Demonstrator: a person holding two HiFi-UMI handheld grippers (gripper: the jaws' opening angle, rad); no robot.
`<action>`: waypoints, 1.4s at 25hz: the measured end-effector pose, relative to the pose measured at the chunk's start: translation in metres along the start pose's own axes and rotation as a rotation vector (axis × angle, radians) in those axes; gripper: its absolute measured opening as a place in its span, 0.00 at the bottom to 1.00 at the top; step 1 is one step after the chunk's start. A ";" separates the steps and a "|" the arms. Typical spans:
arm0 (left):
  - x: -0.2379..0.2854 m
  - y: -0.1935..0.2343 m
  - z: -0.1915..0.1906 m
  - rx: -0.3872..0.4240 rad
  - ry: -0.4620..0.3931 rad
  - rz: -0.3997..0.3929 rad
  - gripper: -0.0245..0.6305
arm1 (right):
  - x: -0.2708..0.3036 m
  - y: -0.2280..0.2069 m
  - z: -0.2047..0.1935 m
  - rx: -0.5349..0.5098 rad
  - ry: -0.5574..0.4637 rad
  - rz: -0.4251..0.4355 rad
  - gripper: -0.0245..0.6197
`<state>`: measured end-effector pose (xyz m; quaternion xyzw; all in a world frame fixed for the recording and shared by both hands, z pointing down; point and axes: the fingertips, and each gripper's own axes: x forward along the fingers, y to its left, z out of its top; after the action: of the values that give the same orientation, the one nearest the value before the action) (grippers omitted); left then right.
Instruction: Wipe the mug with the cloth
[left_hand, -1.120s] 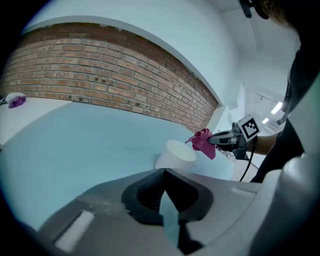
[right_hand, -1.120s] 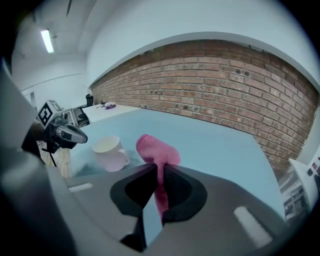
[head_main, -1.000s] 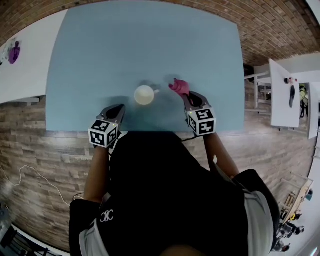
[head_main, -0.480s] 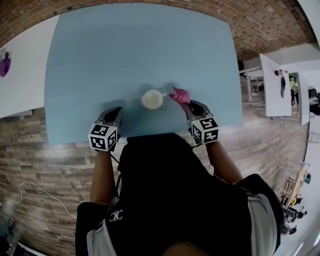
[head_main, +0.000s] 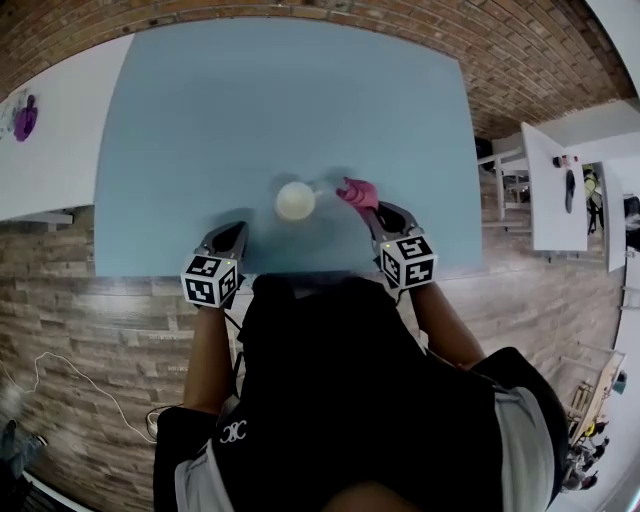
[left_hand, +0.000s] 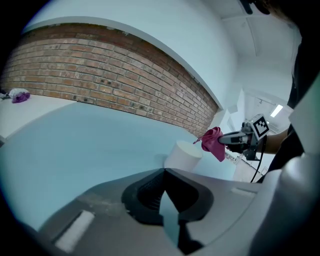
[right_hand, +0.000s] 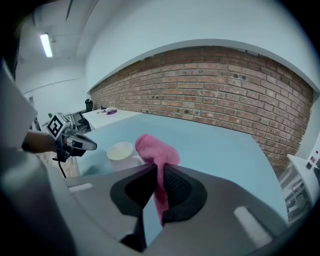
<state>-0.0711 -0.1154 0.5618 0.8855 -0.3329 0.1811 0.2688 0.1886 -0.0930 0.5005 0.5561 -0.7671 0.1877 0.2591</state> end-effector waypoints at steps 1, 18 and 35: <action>0.001 -0.005 -0.002 0.000 0.003 0.014 0.04 | -0.002 -0.007 -0.003 0.000 -0.001 0.006 0.10; 0.064 -0.190 -0.046 -0.021 -0.006 0.210 0.04 | -0.048 -0.119 -0.055 -0.071 -0.172 0.305 0.10; 0.086 -0.273 -0.029 -0.022 -0.028 0.251 0.04 | -0.092 -0.146 -0.081 -0.074 -0.131 0.404 0.09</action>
<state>0.1738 0.0324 0.5310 0.8364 -0.4468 0.1973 0.2488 0.3654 -0.0227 0.5092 0.3924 -0.8844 0.1709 0.1860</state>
